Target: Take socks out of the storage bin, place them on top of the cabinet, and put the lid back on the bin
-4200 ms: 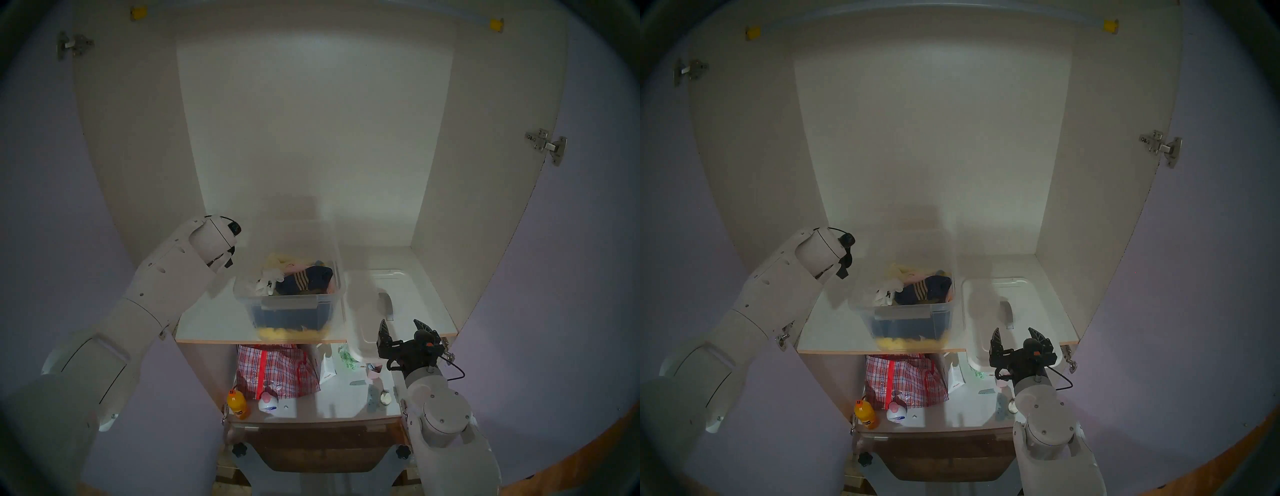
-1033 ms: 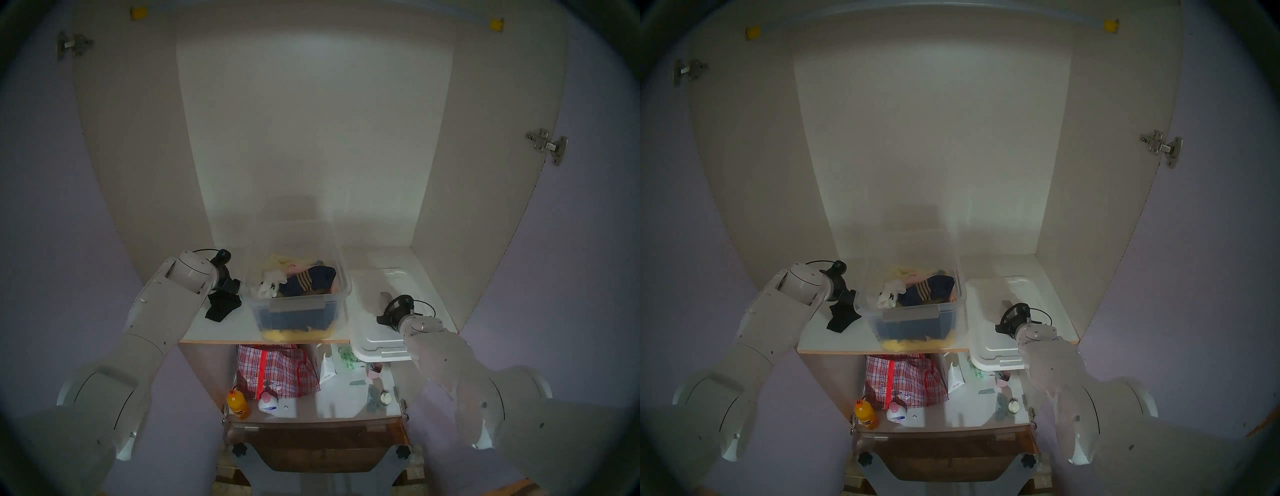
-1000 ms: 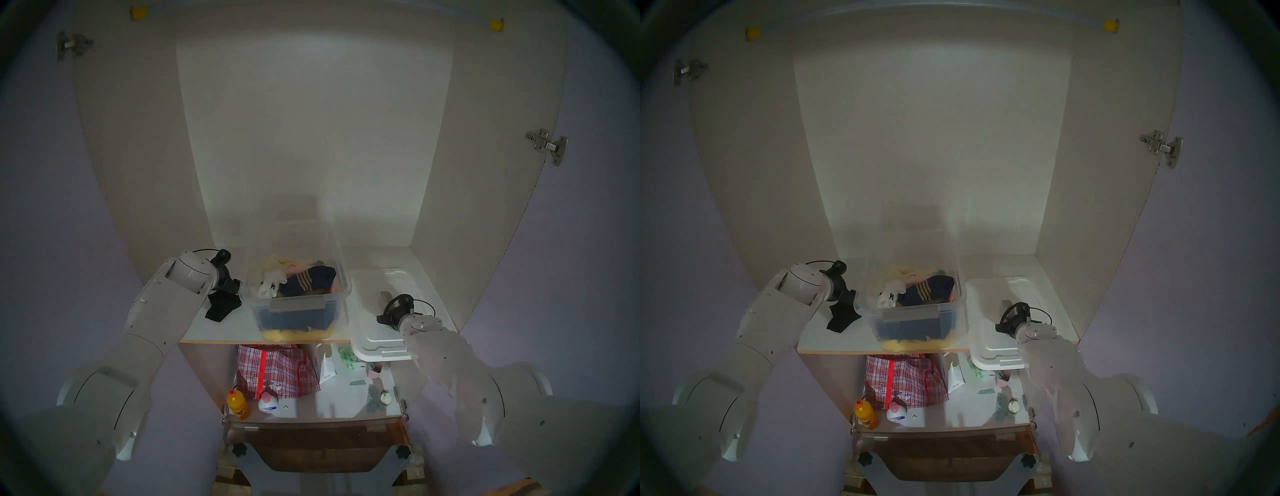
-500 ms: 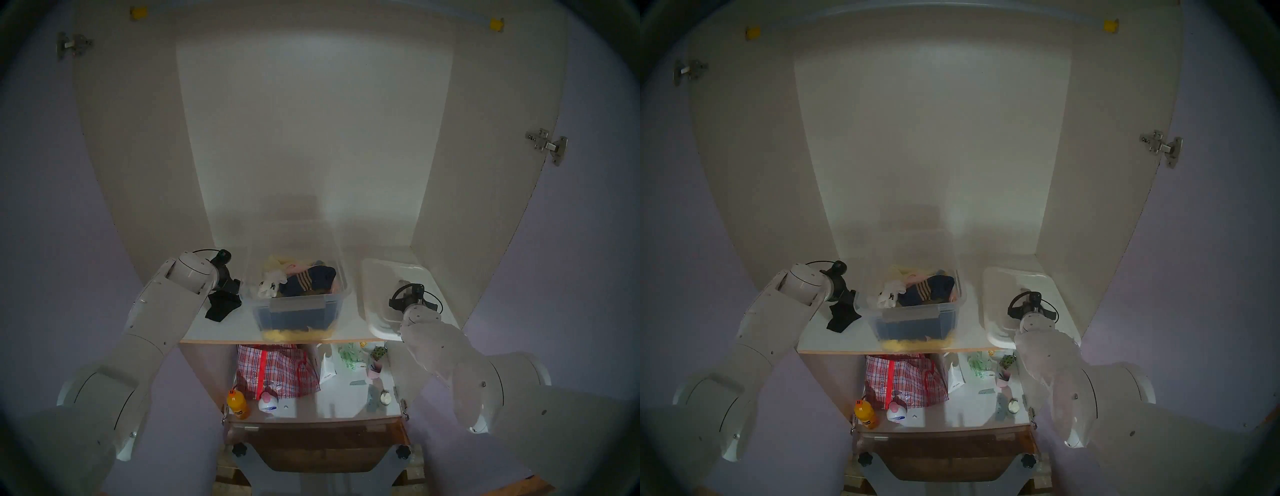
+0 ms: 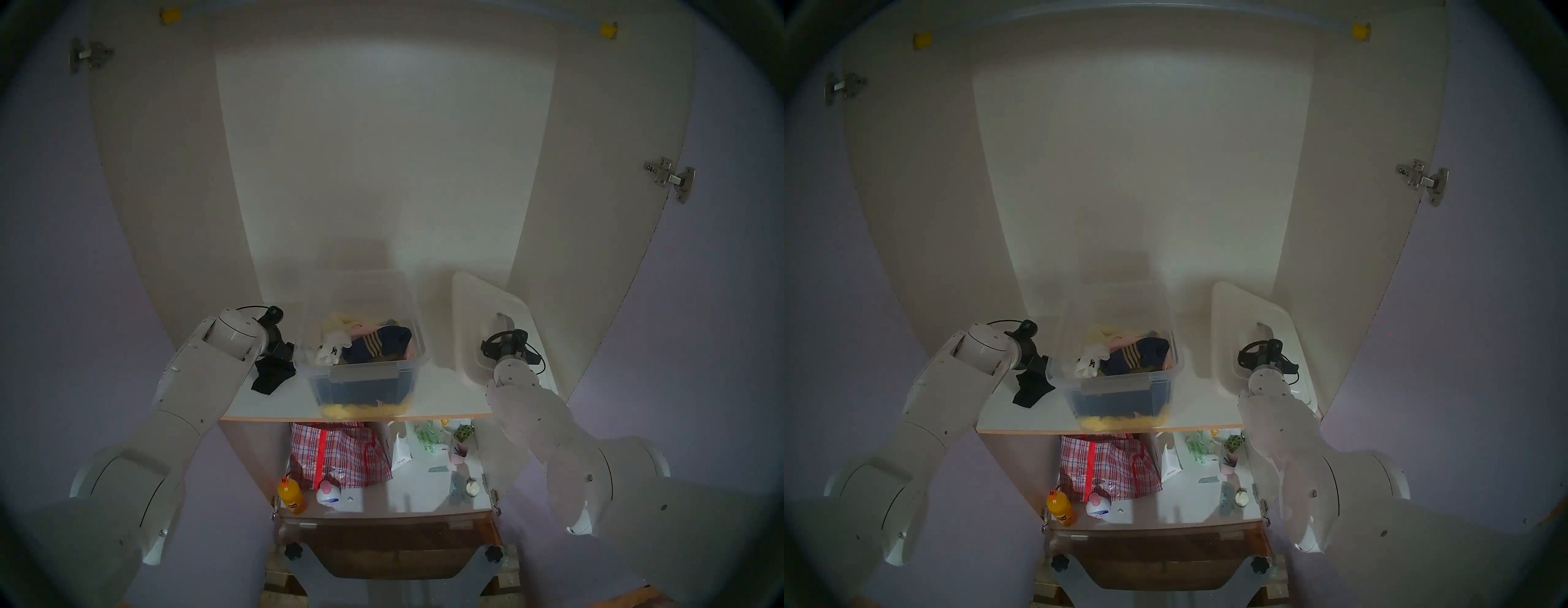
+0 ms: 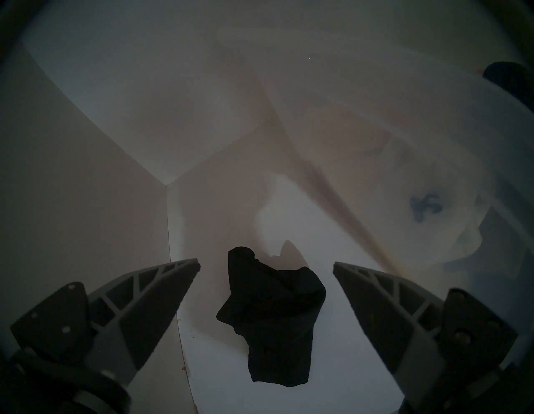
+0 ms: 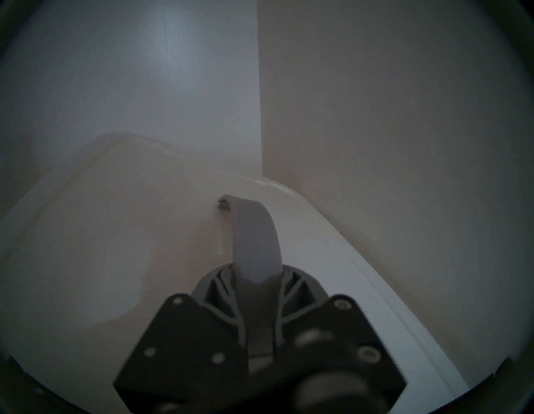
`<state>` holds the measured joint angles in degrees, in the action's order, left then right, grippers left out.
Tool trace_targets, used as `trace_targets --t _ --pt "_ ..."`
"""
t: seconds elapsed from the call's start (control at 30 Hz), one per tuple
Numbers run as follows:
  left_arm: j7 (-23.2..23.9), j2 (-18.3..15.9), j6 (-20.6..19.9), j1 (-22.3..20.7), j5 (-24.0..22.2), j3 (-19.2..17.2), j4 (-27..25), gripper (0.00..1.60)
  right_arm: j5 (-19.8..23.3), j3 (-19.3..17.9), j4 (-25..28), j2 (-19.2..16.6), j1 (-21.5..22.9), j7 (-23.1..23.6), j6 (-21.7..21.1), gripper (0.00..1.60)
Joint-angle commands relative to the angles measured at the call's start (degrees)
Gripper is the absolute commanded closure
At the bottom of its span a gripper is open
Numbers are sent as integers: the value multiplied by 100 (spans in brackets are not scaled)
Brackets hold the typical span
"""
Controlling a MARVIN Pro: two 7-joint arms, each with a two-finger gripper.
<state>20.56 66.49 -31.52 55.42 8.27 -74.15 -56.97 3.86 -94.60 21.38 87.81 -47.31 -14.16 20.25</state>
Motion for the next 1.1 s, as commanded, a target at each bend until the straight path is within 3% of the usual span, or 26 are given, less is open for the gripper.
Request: trace_targets --t 0.0,0.13,0.3,0.43,0.57,0.7,0.93,1.07 --pt "4 -11 53 -156 -6 -32 -118 0 -79 38 593 22 304 -229 271 160" --pt "4 -11 54 -157 -6 -32 -117 0 -185 141 834 38 331 -305 238 160" --pt "3 -11 54 -158 -7 -32 -115 0 -288 282 1400 96 251 -256 -66 160" --pt "4 -11 56 -158 -8 -32 -116 0 -541 617 1777 102 170 -165 -487 160" --pt "7 -13 61 -158 -9 -31 -119 0 -516 836 2327 151 66 -224 -1227 160" --pt "11 -17 67 -157 -11 -31 -124 0 -393 865 3185 272 -204 -199 -2266 160" --pt "12 -19 70 -156 -13 -30 -126 0 -332 988 4375 559 -609 -197 -3536 160" --pt "16 -21 76 -155 -15 -29 -130 0 -319 1164 4680 737 -751 -206 -4206 160"
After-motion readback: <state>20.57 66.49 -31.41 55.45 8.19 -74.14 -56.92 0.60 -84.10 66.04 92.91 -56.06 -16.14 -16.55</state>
